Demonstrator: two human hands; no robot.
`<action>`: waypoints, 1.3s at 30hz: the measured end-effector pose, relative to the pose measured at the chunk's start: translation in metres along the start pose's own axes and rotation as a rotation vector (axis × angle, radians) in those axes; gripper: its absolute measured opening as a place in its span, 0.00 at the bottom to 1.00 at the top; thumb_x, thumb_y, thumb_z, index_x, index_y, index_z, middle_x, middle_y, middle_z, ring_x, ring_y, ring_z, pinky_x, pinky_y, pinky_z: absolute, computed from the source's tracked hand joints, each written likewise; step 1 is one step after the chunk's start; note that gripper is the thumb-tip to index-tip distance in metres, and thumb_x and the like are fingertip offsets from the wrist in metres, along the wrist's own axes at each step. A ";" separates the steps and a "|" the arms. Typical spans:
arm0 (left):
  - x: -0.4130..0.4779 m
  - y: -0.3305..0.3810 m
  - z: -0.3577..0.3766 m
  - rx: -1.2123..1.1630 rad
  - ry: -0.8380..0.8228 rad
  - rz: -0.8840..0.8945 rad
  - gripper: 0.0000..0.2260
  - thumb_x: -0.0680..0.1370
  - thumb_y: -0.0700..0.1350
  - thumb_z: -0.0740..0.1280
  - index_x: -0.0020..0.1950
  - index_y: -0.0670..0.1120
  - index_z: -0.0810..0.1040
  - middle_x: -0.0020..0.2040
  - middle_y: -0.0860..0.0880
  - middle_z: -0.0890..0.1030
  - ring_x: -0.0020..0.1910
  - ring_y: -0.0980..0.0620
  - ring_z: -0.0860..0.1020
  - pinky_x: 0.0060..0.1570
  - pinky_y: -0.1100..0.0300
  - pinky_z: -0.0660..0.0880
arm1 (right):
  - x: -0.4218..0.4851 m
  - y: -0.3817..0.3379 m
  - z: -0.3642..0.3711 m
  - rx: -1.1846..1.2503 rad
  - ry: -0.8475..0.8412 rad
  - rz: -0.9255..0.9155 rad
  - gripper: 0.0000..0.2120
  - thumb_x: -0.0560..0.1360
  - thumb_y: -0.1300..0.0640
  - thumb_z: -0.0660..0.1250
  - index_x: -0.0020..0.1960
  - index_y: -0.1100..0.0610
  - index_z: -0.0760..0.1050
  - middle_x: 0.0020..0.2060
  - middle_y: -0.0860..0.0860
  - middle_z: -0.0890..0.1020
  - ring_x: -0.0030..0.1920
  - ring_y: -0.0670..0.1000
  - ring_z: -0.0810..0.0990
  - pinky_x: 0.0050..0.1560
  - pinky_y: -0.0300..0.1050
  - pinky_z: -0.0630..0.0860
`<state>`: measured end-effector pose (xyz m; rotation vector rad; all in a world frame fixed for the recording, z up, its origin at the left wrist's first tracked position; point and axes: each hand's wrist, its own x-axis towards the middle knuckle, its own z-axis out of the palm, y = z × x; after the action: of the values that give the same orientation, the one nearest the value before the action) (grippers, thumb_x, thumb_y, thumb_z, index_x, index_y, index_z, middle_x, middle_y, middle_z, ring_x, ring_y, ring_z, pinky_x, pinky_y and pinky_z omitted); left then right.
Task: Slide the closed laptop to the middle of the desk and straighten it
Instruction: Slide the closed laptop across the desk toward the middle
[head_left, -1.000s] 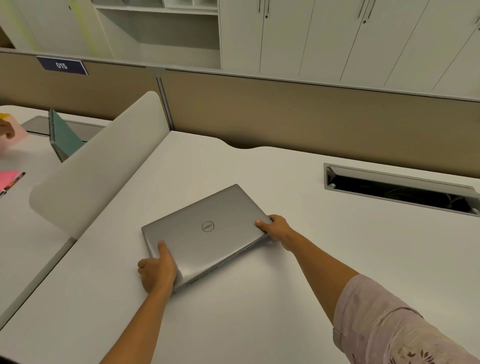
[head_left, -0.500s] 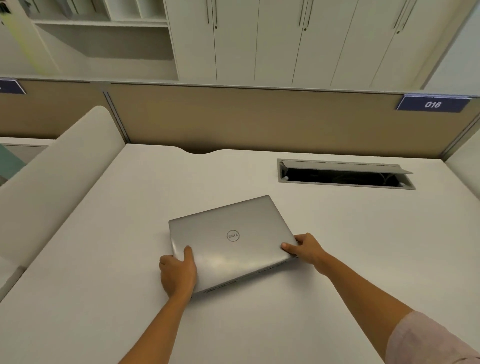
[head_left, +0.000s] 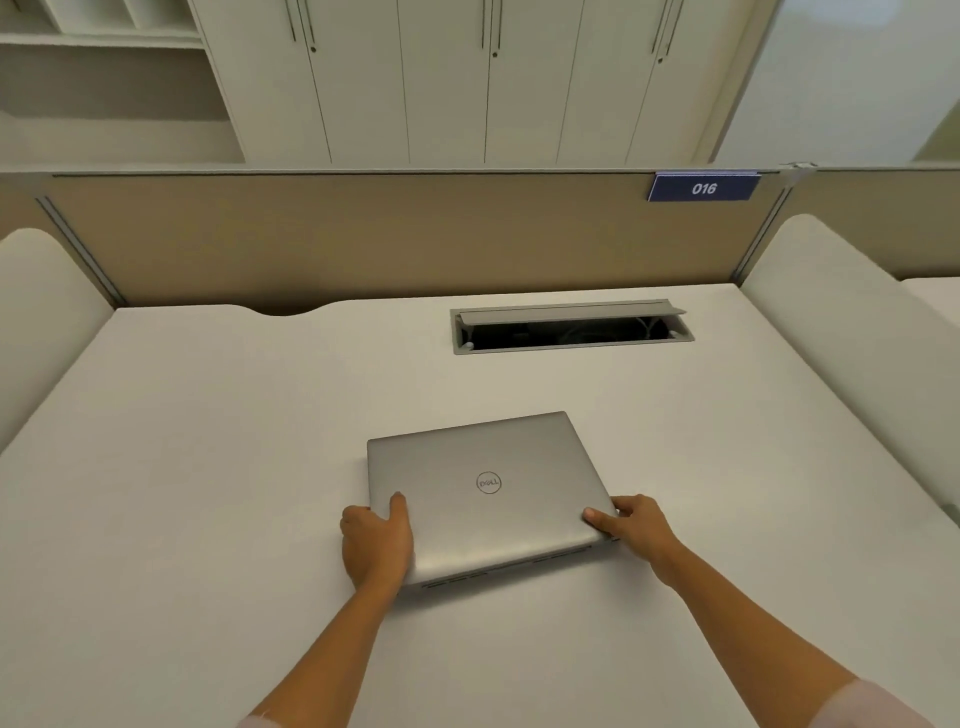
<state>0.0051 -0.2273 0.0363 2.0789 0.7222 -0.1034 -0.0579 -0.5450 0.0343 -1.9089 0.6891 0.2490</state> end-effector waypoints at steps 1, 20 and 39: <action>-0.003 0.001 0.004 0.009 -0.007 0.004 0.26 0.76 0.56 0.64 0.63 0.37 0.68 0.60 0.39 0.75 0.53 0.37 0.76 0.45 0.51 0.71 | -0.001 0.005 -0.004 0.008 0.010 0.010 0.22 0.69 0.48 0.78 0.50 0.67 0.82 0.40 0.59 0.83 0.39 0.53 0.79 0.43 0.46 0.74; 0.005 0.012 0.003 0.399 -0.072 0.247 0.20 0.78 0.55 0.60 0.42 0.38 0.73 0.41 0.41 0.79 0.37 0.44 0.73 0.35 0.56 0.68 | -0.007 0.017 -0.010 -0.084 0.213 -0.042 0.22 0.62 0.36 0.77 0.43 0.54 0.84 0.41 0.49 0.76 0.39 0.45 0.78 0.37 0.38 0.73; -0.009 0.021 -0.011 0.544 -0.169 0.281 0.26 0.78 0.59 0.60 0.63 0.38 0.72 0.60 0.38 0.74 0.57 0.38 0.74 0.49 0.50 0.72 | -0.009 0.010 -0.003 -0.149 0.358 0.039 0.19 0.66 0.33 0.71 0.47 0.46 0.85 0.38 0.41 0.84 0.44 0.49 0.82 0.57 0.51 0.74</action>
<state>0.0066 -0.2315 0.0607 2.6273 0.3087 -0.3442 -0.0714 -0.5476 0.0318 -2.1080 0.9684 -0.0210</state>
